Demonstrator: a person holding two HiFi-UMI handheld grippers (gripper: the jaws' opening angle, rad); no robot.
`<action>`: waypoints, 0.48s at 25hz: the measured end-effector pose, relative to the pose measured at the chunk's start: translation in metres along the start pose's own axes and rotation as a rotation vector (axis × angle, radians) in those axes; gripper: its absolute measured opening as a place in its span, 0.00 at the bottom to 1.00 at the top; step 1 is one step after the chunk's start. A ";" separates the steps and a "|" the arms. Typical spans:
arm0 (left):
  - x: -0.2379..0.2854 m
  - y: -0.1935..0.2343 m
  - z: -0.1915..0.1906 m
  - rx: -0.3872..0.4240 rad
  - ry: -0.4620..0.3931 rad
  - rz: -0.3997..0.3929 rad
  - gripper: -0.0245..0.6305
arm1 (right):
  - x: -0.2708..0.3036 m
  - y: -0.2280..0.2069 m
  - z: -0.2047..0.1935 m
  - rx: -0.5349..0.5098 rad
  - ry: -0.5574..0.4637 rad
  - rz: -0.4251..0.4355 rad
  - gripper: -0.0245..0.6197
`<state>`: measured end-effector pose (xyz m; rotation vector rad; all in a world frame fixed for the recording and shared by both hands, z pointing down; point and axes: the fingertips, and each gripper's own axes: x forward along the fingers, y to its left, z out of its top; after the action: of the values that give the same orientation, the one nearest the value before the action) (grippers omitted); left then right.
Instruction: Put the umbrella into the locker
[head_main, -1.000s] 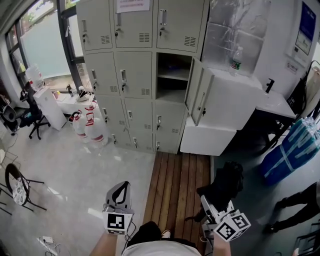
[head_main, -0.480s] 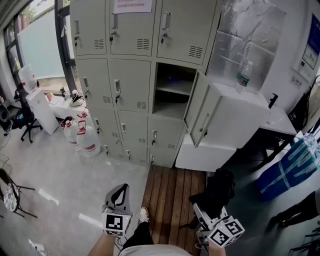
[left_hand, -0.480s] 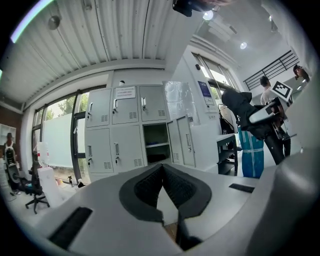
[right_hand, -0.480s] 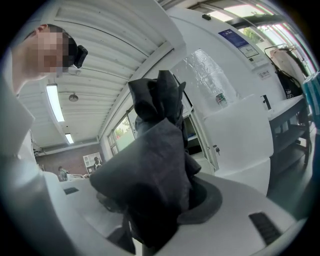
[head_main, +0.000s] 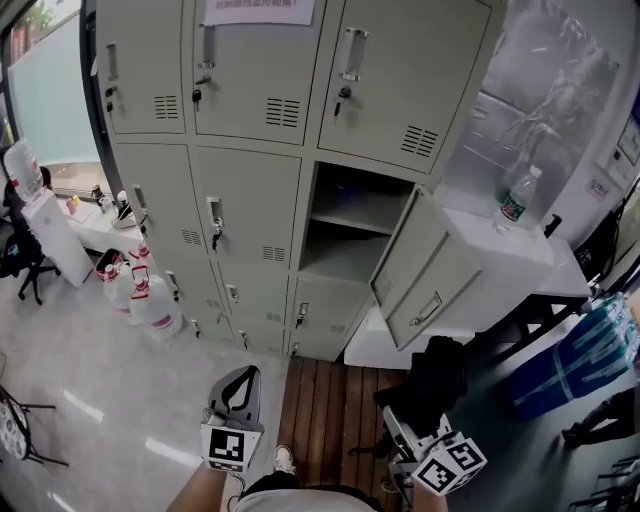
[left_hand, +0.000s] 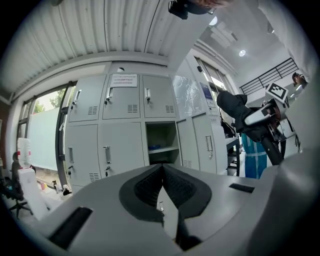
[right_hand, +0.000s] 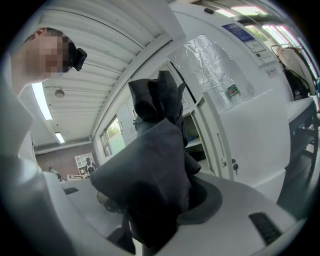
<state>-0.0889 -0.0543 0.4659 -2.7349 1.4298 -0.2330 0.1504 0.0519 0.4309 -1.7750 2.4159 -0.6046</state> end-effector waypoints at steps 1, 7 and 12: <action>0.010 0.006 0.000 -0.004 0.000 -0.009 0.07 | 0.008 -0.001 0.004 -0.001 -0.001 -0.007 0.40; 0.062 0.012 0.004 -0.021 -0.006 -0.066 0.07 | 0.038 -0.016 0.012 0.032 -0.003 -0.037 0.41; 0.098 0.001 0.021 -0.036 -0.048 -0.090 0.07 | 0.060 -0.034 0.022 0.020 0.000 -0.028 0.41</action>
<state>-0.0316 -0.1357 0.4558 -2.8161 1.3145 -0.1447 0.1681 -0.0186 0.4334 -1.8038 2.3805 -0.6295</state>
